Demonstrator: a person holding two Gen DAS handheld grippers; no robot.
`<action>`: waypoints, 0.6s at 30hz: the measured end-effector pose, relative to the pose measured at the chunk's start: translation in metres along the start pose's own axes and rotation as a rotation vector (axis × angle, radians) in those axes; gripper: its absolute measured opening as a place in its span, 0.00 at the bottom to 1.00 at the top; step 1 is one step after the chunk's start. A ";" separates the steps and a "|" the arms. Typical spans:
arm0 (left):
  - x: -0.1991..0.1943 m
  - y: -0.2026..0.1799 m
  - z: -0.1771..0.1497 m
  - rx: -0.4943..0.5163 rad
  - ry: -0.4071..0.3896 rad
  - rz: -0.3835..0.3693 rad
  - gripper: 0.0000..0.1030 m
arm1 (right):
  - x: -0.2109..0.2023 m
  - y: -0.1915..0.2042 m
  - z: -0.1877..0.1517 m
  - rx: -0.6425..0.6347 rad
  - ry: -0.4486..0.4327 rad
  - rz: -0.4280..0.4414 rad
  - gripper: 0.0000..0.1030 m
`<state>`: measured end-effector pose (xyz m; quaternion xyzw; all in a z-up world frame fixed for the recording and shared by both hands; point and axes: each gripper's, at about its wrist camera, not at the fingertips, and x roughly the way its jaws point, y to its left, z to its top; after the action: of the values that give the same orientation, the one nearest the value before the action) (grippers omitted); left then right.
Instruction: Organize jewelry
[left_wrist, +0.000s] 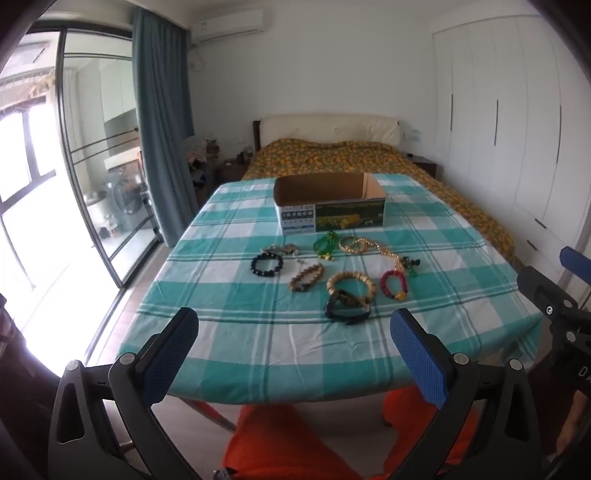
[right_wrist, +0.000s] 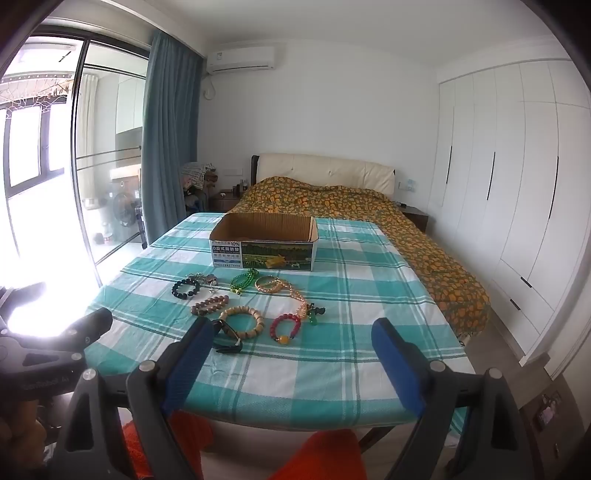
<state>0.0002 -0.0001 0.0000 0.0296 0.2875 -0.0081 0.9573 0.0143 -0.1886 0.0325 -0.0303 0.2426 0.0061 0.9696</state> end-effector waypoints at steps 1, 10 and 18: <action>0.000 0.000 0.000 0.001 -0.002 0.001 1.00 | 0.000 0.000 0.000 0.000 0.000 0.000 0.87; 0.000 0.000 0.000 0.000 0.000 0.003 1.00 | 0.000 0.000 -0.001 0.000 0.002 0.000 0.87; -0.001 0.000 0.000 -0.002 0.003 0.001 1.00 | 0.000 0.002 -0.004 0.000 0.004 0.000 0.87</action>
<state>-0.0004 0.0003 0.0004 0.0290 0.2887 -0.0073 0.9570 0.0122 -0.1870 0.0291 -0.0302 0.2444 0.0061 0.9692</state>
